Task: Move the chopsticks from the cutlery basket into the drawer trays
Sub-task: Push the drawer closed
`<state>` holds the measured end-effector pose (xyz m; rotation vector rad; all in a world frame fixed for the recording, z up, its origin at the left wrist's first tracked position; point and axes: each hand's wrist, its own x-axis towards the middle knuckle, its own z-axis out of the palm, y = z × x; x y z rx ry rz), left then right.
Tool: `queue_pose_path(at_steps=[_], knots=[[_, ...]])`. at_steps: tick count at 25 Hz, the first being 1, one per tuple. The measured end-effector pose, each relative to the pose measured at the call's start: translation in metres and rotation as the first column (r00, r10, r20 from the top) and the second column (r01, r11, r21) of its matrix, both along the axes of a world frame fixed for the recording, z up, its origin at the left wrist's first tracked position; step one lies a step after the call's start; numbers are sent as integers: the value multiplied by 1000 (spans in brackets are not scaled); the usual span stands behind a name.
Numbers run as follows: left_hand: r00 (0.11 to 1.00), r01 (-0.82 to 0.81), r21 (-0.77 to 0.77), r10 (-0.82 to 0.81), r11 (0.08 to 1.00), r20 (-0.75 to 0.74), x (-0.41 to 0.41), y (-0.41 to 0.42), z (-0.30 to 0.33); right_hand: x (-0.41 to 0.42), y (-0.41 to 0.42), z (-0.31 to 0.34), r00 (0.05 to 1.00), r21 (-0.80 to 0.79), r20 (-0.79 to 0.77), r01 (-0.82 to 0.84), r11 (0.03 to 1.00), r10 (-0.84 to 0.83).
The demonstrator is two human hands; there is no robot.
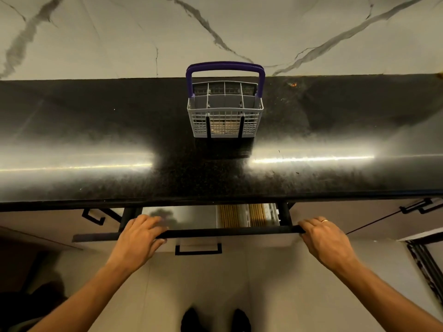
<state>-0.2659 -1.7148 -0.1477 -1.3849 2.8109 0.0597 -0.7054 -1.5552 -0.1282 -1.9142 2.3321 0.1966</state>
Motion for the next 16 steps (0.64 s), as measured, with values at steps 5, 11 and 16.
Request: queue_pose_path(at_steps=[5, 11, 16], knots=[[999, 41, -147, -42, 988, -6, -24, -33, 10, -2, -35, -8, 996, -211, -71, -67, 975, 53], [997, -9, -4, 9, 1000, 74, -44, -80, -1, -2, -81, -21, 1000, -143, -30, -7, 990, 3], [996, -48, -52, 51, 998, 74, -48, -78, -10, 0, -84, -31, 999, -196, -17, 45, 980, -49]])
